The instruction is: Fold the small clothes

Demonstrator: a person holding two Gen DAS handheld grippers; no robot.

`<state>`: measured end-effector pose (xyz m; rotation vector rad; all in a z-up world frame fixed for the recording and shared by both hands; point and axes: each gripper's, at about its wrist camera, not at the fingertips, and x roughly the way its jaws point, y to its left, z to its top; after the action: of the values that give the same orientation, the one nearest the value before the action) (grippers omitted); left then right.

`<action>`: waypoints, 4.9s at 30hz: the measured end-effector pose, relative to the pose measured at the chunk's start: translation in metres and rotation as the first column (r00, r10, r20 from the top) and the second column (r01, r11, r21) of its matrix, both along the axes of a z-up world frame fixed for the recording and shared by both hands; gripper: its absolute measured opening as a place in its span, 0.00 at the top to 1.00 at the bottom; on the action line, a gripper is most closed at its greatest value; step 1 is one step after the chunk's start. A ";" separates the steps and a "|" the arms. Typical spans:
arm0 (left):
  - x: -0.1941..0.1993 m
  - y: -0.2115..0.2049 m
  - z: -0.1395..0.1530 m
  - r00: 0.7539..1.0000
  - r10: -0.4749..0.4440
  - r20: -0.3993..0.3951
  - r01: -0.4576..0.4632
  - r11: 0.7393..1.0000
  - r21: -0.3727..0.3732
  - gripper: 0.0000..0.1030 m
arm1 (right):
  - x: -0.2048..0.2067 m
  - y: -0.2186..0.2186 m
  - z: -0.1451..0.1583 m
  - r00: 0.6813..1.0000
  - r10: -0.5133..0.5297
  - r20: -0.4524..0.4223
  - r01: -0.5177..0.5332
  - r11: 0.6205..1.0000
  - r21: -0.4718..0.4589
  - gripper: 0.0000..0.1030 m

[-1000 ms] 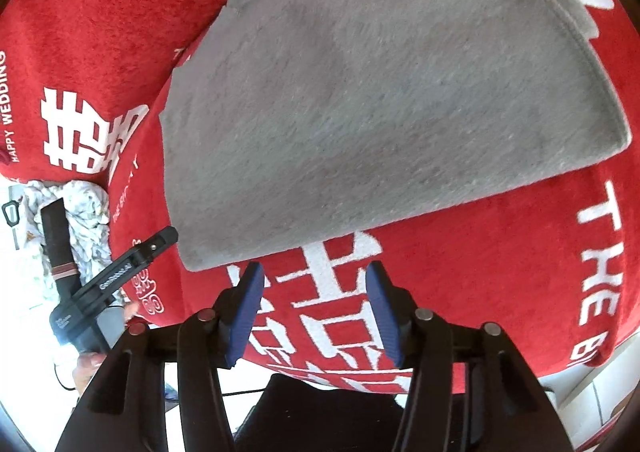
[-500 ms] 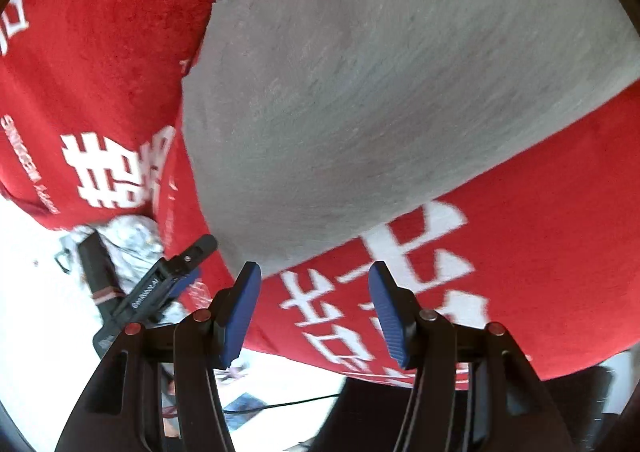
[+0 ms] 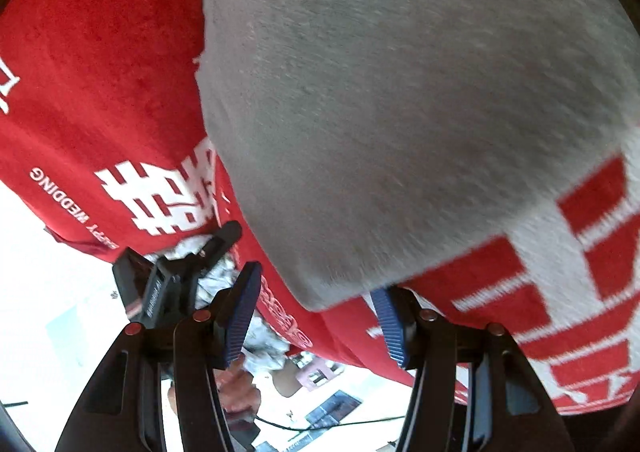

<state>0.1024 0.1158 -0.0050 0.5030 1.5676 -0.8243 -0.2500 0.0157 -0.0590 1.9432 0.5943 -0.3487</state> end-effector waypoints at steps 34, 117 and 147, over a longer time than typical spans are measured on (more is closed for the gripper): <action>-0.061 -0.097 -0.015 0.959 -0.110 -0.263 0.075 0.988 -0.138 0.18 | -0.020 -0.040 0.075 0.924 0.319 -0.211 -0.366 0.899 -0.240 0.65; -0.239 -0.188 0.060 0.912 -0.285 0.295 0.306 0.952 -0.027 0.21 | -0.186 -0.221 0.040 0.961 0.056 -0.269 -0.145 0.935 -0.322 0.83; -0.274 -0.142 0.030 0.900 -0.404 0.166 0.393 0.915 0.094 0.15 | -0.168 -0.145 0.077 0.782 0.288 -0.553 -0.534 0.768 -0.355 0.94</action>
<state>-0.1714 -0.0257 0.0248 0.9397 1.3386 -1.0116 -0.4182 -0.1296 0.0183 1.1662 1.1242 -0.6224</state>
